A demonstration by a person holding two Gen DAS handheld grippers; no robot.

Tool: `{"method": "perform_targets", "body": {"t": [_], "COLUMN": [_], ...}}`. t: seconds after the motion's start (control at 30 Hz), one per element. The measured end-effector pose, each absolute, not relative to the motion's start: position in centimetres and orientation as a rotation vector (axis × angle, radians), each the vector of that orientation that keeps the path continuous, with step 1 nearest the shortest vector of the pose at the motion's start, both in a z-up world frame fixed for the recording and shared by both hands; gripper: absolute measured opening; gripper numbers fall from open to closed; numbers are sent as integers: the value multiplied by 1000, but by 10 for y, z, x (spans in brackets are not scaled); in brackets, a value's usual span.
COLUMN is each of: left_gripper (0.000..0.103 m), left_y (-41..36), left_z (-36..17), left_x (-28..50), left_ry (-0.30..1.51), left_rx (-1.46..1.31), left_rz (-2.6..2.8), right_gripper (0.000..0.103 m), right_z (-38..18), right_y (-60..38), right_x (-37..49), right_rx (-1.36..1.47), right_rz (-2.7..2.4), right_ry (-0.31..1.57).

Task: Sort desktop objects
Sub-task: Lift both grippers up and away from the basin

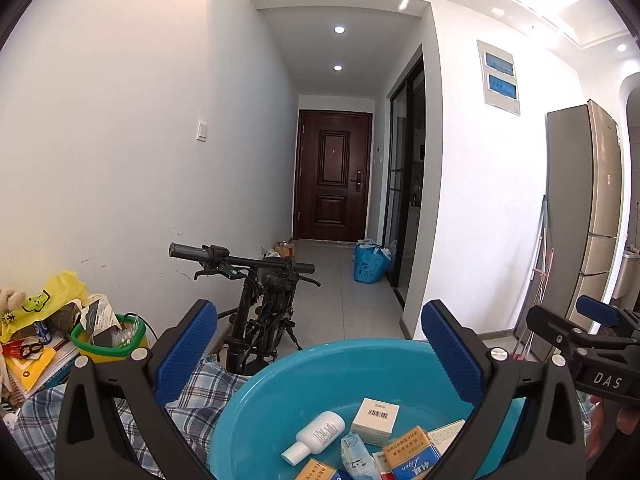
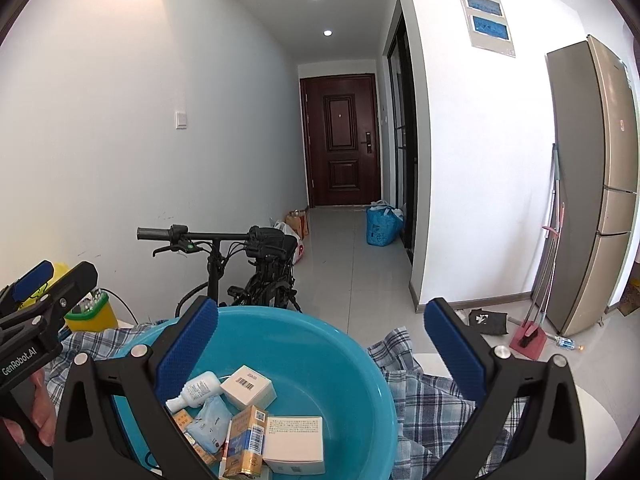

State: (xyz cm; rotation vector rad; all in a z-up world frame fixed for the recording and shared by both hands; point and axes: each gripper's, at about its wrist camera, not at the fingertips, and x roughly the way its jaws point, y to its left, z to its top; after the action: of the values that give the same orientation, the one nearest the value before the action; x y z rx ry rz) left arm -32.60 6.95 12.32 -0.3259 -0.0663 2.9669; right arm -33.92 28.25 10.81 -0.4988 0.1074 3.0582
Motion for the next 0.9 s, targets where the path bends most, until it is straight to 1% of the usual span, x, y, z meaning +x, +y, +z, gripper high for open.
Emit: {"method": "perform_targets", "body": {"t": [0.53,0.67,0.73,0.9], "left_gripper": [103,103,103,103], "left_y": [77,78,74,61], "left_z": [150,157,159,163], "left_x": [-287,-276,-267,-248], "left_ry": [-29,-54,-91,-59], "left_rx": [-259,-236,-211,-229], "left_rz": [2921,2928,2936,2952], "right_gripper": [103,103,103,103], "right_z": [121,125,127,126], "right_y": [276,271,270,270], "right_x": [-322,-316,-313,-298], "right_rx": [-405,-376,-368,-382], "right_rz": [3052,3057,3055,3047], "right_ry": [66,60,41,-16]}}
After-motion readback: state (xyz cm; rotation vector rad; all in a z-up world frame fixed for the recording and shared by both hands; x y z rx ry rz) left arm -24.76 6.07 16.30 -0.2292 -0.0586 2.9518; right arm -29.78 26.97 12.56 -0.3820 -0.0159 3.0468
